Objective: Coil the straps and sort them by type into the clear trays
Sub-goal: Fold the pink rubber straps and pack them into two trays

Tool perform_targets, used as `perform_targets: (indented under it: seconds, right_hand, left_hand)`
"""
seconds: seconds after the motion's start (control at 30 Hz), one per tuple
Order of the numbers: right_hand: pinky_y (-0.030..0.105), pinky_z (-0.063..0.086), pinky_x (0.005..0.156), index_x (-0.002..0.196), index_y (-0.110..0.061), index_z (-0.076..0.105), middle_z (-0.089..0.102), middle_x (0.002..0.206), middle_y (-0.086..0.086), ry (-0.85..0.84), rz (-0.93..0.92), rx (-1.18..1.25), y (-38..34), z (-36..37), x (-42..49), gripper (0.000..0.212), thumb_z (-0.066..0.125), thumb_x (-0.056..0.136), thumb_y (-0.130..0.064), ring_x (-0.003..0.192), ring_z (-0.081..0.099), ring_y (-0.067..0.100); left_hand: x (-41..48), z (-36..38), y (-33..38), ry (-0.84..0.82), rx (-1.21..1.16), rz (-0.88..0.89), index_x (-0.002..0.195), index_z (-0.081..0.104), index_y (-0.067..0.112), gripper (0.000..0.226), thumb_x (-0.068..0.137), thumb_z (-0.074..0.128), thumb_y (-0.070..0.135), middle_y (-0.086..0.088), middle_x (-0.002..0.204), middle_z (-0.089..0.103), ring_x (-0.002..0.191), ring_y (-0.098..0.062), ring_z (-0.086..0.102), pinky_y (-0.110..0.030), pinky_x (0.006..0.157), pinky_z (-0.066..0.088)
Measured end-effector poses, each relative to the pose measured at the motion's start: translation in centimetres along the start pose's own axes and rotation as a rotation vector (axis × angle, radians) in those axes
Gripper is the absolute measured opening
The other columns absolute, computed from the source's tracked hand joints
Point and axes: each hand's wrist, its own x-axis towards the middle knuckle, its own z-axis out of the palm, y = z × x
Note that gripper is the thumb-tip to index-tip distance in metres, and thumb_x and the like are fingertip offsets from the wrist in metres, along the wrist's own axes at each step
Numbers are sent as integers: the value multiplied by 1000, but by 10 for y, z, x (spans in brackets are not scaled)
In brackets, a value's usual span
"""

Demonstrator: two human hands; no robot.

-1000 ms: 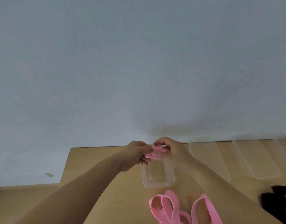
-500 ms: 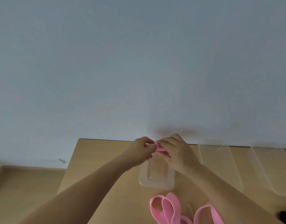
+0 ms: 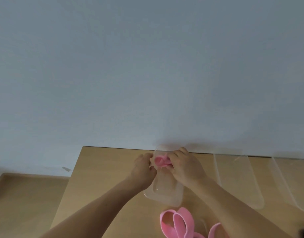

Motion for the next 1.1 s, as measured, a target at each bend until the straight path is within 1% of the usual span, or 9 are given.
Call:
perform_targets:
  seconds: [0.1, 0.2, 0.4, 0.53, 0.7, 0.83, 0.9, 1.0, 1.1]
  right_hand:
    - [26, 53, 66, 82, -18, 70, 68, 80, -5, -21, 16, -124, -5, -4, 3, 20, 82, 72, -29, 84, 62, 19]
    - [25, 53, 53, 72, -17, 67, 62, 69, -4, 11, 25, -150, -9, -7, 4, 30, 92, 54, -21, 72, 61, 17]
    - [28, 47, 42, 72, -18, 61, 55, 73, 0, 12, 14, -152, -10, -1, 4, 34, 89, 55, -26, 65, 57, 18]
    - [27, 40, 39, 69, -16, 61, 51, 72, 4, 71, 2, -157, -11, 2, 8, 22, 77, 55, -18, 54, 53, 20]
    - [29, 44, 46, 71, -23, 57, 50, 76, 0, -3, -65, -250, -6, 17, 12, 37, 90, 56, -25, 57, 50, 18]
    - [31, 49, 52, 74, -19, 58, 53, 77, 0, 55, -68, -216, -6, 11, 10, 17, 72, 76, -28, 60, 54, 20]
    - [28, 49, 51, 83, -14, 60, 55, 87, 2, 39, 13, -110, -5, 6, 8, 17, 59, 81, -30, 74, 59, 20]
    - [28, 51, 68, 104, -15, 59, 50, 106, 0, -91, 98, 4, 3, 3, 5, 34, 68, 82, -39, 101, 52, 18]
    - [31, 52, 75, 108, -17, 62, 50, 106, -1, -80, 92, 86, 5, -3, 0, 35, 58, 86, -45, 103, 50, 15]
  left_hand:
    - [-4, 7, 3, 21, -94, -64, 137, 46, 11, 48, 89, 51, 6, -9, 113, 58, 103, -23, 55, -23, 80, 37]
    - [-7, 13, 3, 0, -169, -119, 123, 46, 10, 35, 88, 51, 7, -12, 102, 58, 89, -25, 56, -26, 69, 38]
    - [-8, 17, -2, -18, -196, -155, 87, 37, 19, 16, 82, 49, 9, -4, 83, 54, 62, -16, 45, -24, 50, 32]
    - [-9, 20, -2, -14, -204, -162, 83, 37, 18, 14, 80, 48, 9, -3, 78, 51, 58, -15, 41, -26, 46, 33]
    - [-11, 24, 3, -21, -232, -174, 80, 37, 15, 12, 82, 48, 12, -5, 75, 48, 58, -20, 44, -42, 50, 47]
    - [-7, 26, 4, -35, -161, -130, 79, 32, 19, 20, 84, 51, 16, -1, 77, 47, 60, -14, 42, -28, 48, 34]
    - [-4, 24, 4, -20, -104, -85, 86, 33, 18, 21, 86, 54, 21, 0, 85, 47, 68, -15, 46, -28, 55, 35]
    - [1, 22, 3, -9, -42, -56, 107, 39, 15, 32, 89, 56, 35, -4, 100, 54, 87, -26, 57, -38, 73, 48]
    - [3, 23, 5, -16, 3, -49, 124, 37, 10, 44, 91, 53, 36, -9, 115, 56, 101, -32, 59, -42, 84, 49]
